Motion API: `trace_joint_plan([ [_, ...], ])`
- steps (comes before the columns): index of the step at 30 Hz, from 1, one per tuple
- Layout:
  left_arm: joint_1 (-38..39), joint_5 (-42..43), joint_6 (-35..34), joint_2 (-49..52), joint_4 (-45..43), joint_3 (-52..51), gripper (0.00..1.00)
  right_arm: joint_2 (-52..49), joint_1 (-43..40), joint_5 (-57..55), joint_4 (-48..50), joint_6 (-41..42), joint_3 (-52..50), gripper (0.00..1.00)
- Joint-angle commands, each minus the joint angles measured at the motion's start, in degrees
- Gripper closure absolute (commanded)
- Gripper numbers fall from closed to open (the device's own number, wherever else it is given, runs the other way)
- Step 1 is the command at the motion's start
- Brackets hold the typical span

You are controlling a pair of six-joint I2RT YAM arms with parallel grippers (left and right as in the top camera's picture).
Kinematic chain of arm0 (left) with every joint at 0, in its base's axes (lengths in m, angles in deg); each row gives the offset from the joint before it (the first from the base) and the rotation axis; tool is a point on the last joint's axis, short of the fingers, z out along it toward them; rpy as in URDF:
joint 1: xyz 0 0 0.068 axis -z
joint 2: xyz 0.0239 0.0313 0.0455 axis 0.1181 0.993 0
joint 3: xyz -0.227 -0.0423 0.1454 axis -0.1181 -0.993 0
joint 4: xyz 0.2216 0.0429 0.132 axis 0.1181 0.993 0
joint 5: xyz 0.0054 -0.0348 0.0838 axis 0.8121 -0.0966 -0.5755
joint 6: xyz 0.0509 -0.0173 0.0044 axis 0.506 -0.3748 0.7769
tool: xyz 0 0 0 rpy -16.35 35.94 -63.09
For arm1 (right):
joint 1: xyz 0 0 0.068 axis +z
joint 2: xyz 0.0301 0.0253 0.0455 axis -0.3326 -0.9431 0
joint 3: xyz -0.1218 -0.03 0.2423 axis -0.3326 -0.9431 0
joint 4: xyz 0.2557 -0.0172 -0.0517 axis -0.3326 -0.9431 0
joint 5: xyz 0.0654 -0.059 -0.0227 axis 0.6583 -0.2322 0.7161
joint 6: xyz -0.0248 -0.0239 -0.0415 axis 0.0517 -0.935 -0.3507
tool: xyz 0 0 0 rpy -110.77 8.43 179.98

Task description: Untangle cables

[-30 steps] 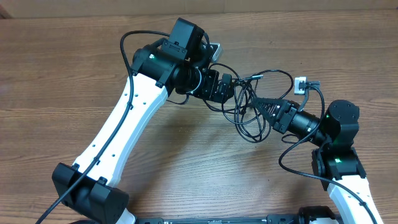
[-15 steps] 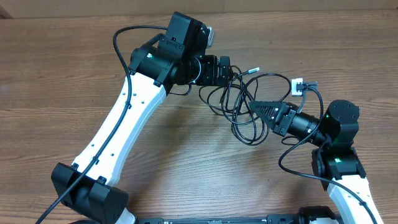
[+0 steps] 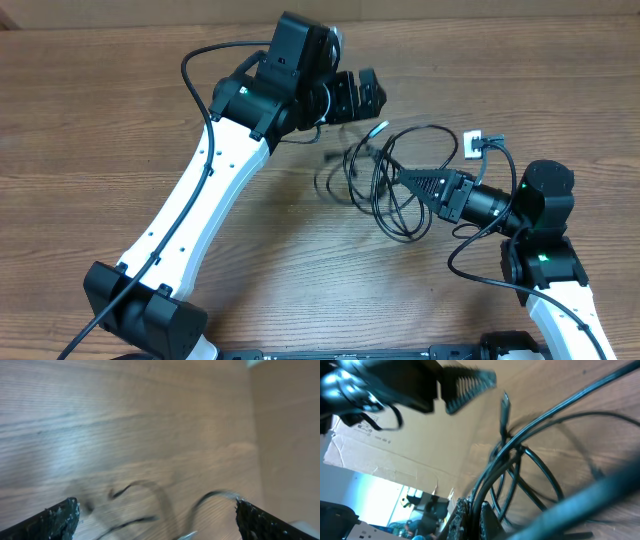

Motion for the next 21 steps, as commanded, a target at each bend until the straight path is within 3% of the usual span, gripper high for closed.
trace_joint_plan([
  [1,0.35,0.07,-5.81,-0.98,-3.10,1.09,0.00,0.22,-0.02,1.53,-2.36,-1.31,0.83,0.96],
  [6,0.28,-4.52,-3.61,-0.98,-0.96,1.09,0.00,0.22,-0.02,1.53,-4.59,-2.51,0.83,0.96],
  [10,0.28,-4.92,4.42,-0.98,4.96,1.09,0.00,0.22,-0.02,1.49,-4.57,-4.07,0.83,0.96],
  [13,0.28,-4.94,14.67,-0.98,14.78,1.09,0.00,0.22,-0.02,-0.35,-4.57,-4.42,0.83,0.96],
  [21,0.28,-4.94,23.04,-0.98,25.40,1.07,0.00,0.22,-0.02,-1.70,-4.57,-4.42,0.83,0.96],
])
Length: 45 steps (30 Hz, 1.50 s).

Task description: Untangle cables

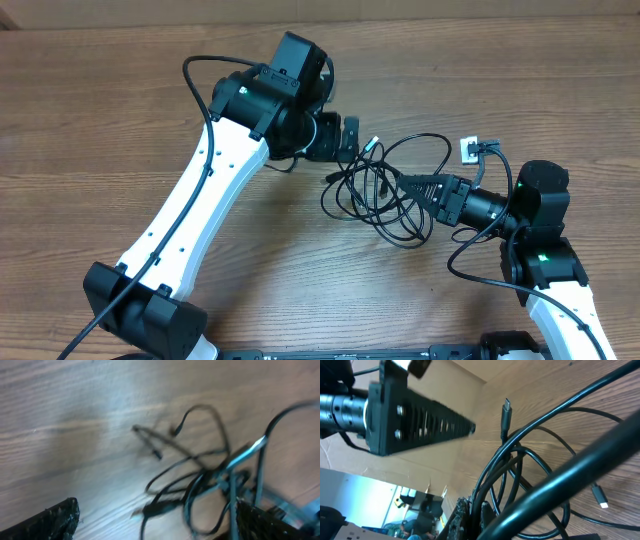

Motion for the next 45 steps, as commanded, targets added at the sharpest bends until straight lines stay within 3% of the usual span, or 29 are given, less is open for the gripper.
trace_joint_plan([
  [1,0.28,-0.50,7.32,-0.98,3.37,0.92,0.00,0.22,-0.02,-0.37,0.31,-1.03,0.83,0.96],
  [10,0.44,-0.46,10.91,-0.94,9.07,0.92,0.00,0.22,-0.02,0.33,1.79,0.48,0.83,0.96],
  [22,0.46,-1.36,0.72,2.54,9.68,0.81,0.00,0.22,-0.02,0.31,4.94,2.69,0.83,0.96],
  [34,1.18,-0.59,0.15,6.51,7.41,0.83,0.00,0.22,-0.02,0.26,5.07,2.67,0.83,0.96],
  [41,1.20,4.85,-0.50,6.51,6.45,0.83,0.00,0.22,-0.02,0.04,5.07,2.67,0.83,0.96],
  [45,1.20,2.38,-1.14,6.51,6.16,0.83,0.00,0.22,-0.02,0.04,5.09,2.67,0.83,0.96],
])
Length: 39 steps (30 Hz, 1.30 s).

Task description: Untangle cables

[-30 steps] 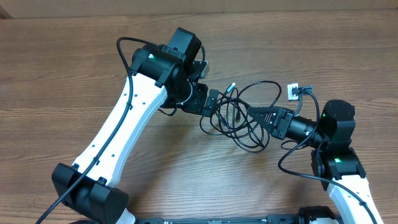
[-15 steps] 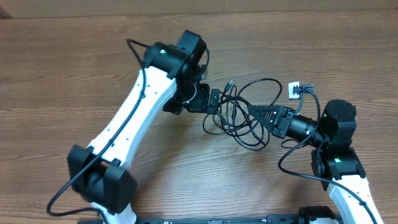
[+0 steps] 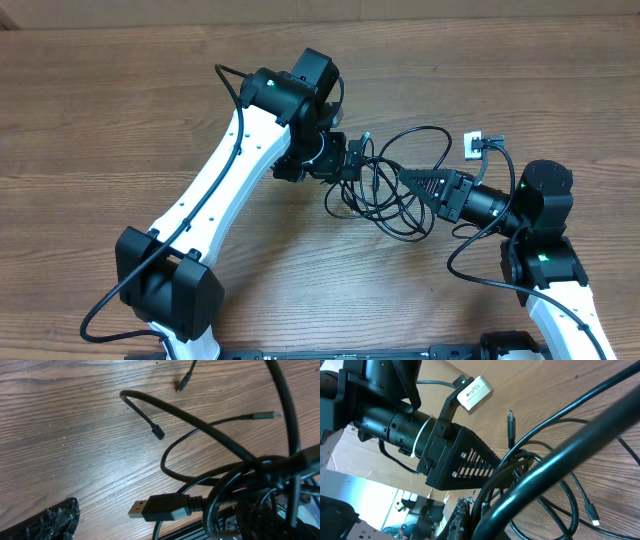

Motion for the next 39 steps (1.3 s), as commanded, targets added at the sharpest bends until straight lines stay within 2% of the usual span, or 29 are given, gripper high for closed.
trace_joint_plan([
  [1,0.15,-2.19,-1.60,-0.35,-0.11,0.83,0.00,0.22,-0.02,0.28,0.61,0.13,0.83,0.96],
  [17,0.07,-20.22,-1.86,-0.33,7.10,0.83,0.00,0.22,-0.02,0.31,0.59,0.15,0.83,0.96],
  [27,-0.17,-39.39,-2.05,-0.35,12.96,0.81,0.00,0.22,-0.02,0.31,0.57,0.13,0.83,0.96],
  [29,-1.01,-41.88,-3.87,-0.35,13.70,0.83,0.00,0.22,-0.02,0.31,0.57,0.13,0.83,0.96],
  [39,-10.03,-41.88,-6.40,-0.35,14.25,0.83,0.00,0.22,-0.02,0.31,0.55,0.13,0.83,0.96],
])
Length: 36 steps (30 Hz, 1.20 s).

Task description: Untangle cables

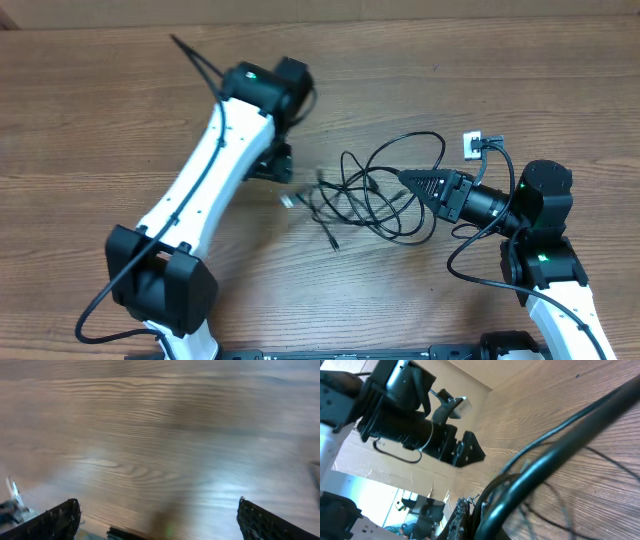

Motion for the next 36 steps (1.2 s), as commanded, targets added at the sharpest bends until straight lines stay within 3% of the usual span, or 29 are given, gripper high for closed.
trace_joint_plan([
  [1,-4.85,-2.56,-1.86,-0.35,0.20,0.83,0.00,0.22,-0.11,0.33,0.57,0.13,0.83,0.96],
  [11,-12.74,10.05,-0.68,-0.35,-0.20,0.83,0.00,0.22,-0.11,0.28,0.59,-0.09,0.83,0.96],
  [16,-12.00,17.99,7.04,-0.35,-1.97,0.81,0.00,0.22,-0.11,0.28,0.66,-0.07,0.83,0.96],
  [23,-8.96,39.10,24.48,-0.35,-6.51,0.81,0.00,0.22,-0.11,0.28,0.63,-0.04,0.83,0.96],
  [36,-0.22,40.24,23.43,0.22,-10.32,0.74,0.01,0.22,-0.11,0.57,7.98,6.23,0.83,0.96],
])
